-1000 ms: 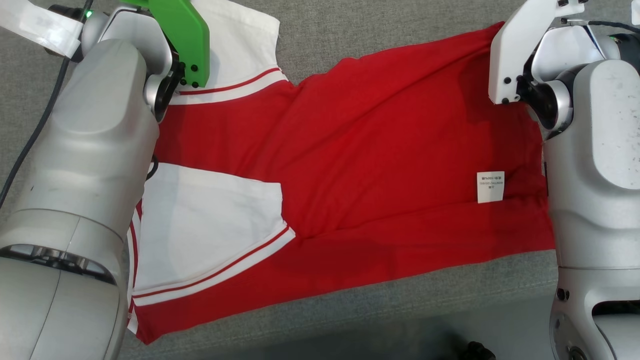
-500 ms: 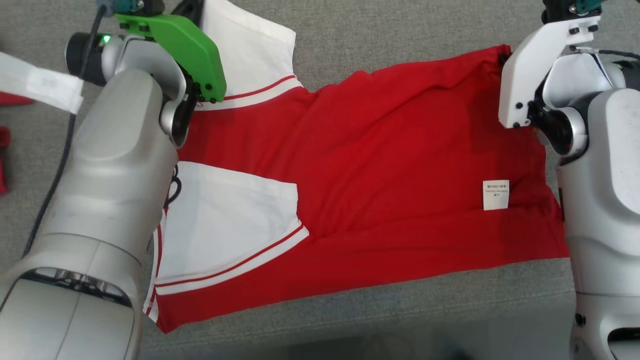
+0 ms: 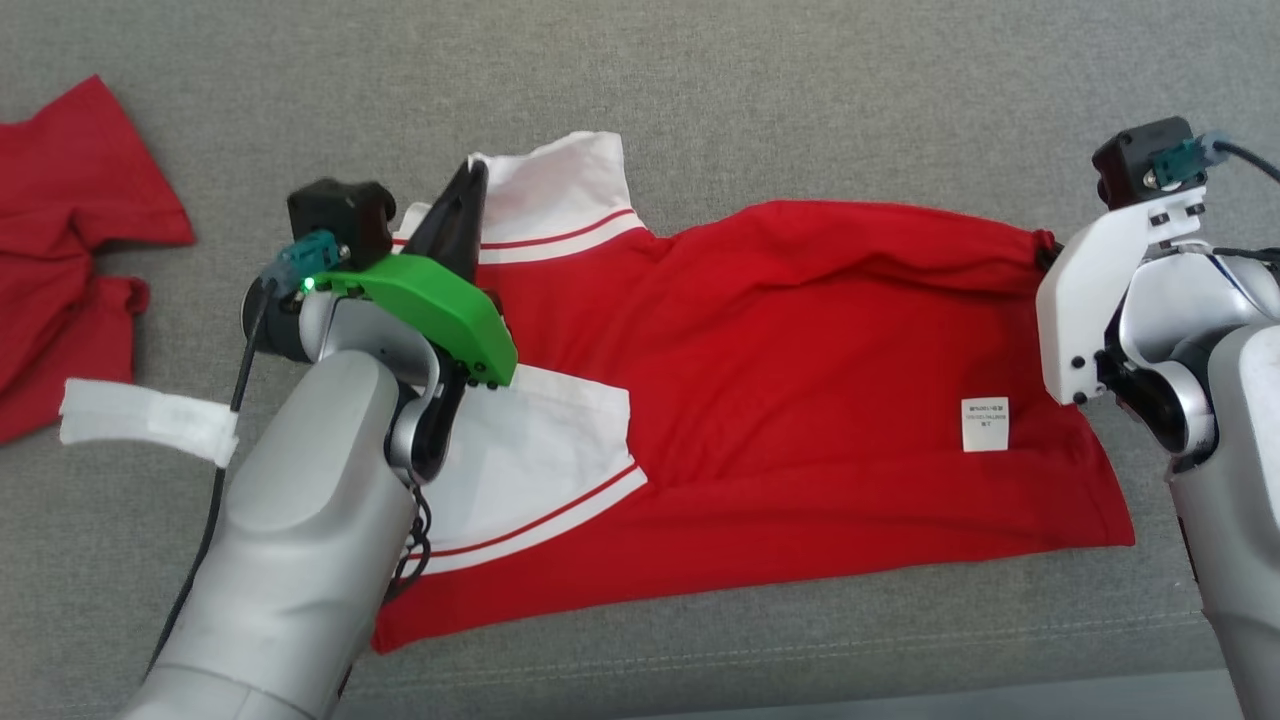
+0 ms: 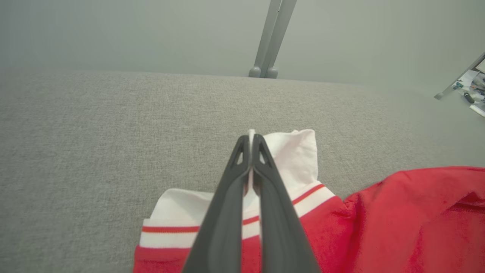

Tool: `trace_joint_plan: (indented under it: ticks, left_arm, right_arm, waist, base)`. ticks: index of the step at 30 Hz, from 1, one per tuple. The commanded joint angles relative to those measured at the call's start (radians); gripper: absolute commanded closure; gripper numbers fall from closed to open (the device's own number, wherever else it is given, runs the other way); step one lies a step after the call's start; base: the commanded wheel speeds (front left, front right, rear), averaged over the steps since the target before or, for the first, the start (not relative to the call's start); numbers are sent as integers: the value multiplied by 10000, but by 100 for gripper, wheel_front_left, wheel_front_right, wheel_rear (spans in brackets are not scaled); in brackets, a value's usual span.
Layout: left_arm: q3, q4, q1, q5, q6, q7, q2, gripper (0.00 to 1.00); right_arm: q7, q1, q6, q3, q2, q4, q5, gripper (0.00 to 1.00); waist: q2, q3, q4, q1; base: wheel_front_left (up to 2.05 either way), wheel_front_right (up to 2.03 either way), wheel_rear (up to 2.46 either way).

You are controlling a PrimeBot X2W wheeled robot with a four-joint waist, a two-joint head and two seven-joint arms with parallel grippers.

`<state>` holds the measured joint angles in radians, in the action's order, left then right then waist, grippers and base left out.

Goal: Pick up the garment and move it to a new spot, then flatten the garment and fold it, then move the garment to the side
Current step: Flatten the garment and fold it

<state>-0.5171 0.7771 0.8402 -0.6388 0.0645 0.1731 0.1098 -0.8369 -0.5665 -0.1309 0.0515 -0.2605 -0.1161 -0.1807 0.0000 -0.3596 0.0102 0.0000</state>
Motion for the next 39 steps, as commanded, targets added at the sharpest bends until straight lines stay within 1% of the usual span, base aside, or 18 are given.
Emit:
trace_joint_plan:
  ticks: [1,3,7,12,15,18,26,33,39]
  left_arm:
    - [10,-553,-618,-94,-203,-120,205,100]
    - [47,-1361,-1284,-234,-373,-335,353,100]
    - [95,-3084,-2717,-508,-886,-972,757,100]
    - [80,-4864,-4179,-814,-1498,-1735,1218,100]
    - [85,-5664,-4811,-941,-1782,-1981,1371,100]
    - [149,-6267,-5297,-1010,-2050,-2139,1537,100]
    - [222,-7374,-6285,-1230,-2575,-2507,1867,100]
    - [118,-7585,-6773,-1397,-2690,-2629,1817,100]
    - [86,-7462,-7109,-1552,-2785,-2587,1717,100]
  right_arm:
    - [-51,323,3,243,-385,128,-82,100]
    - [-110,567,3,620,-777,204,-75,100]
    - [-242,924,5,1529,-1529,262,-191,100]
    - [-279,959,5,2686,-2395,241,-310,100]
    - [-238,817,5,3244,-2752,127,-423,100]
    - [-159,688,5,3671,-2960,-7,-544,100]
    - [-215,499,5,4648,-3524,-381,-719,100]
    - [-507,237,5,5591,-4305,-459,-829,100]
    - [-735,206,5,6078,-4689,-560,-983,100]
  waist:
    - [0,591,-226,0]
    - [0,804,-276,0]
    - [0,1176,-384,0]
    - [0,1399,-524,0]
    - [0,1509,-593,0]
    - [0,1613,-669,0]
    - [0,1906,-873,0]
    - [0,2074,-985,0]
    - [0,2198,-1052,0]
  base:
    - [0,0,0]
    - [0,0,0]
    - [0,0,0]
    - [0,0,0]
    - [0,0,0]
    - [0,0,0]
    - [0,0,0]
    - [0,0,0]
    - [0,0,0]
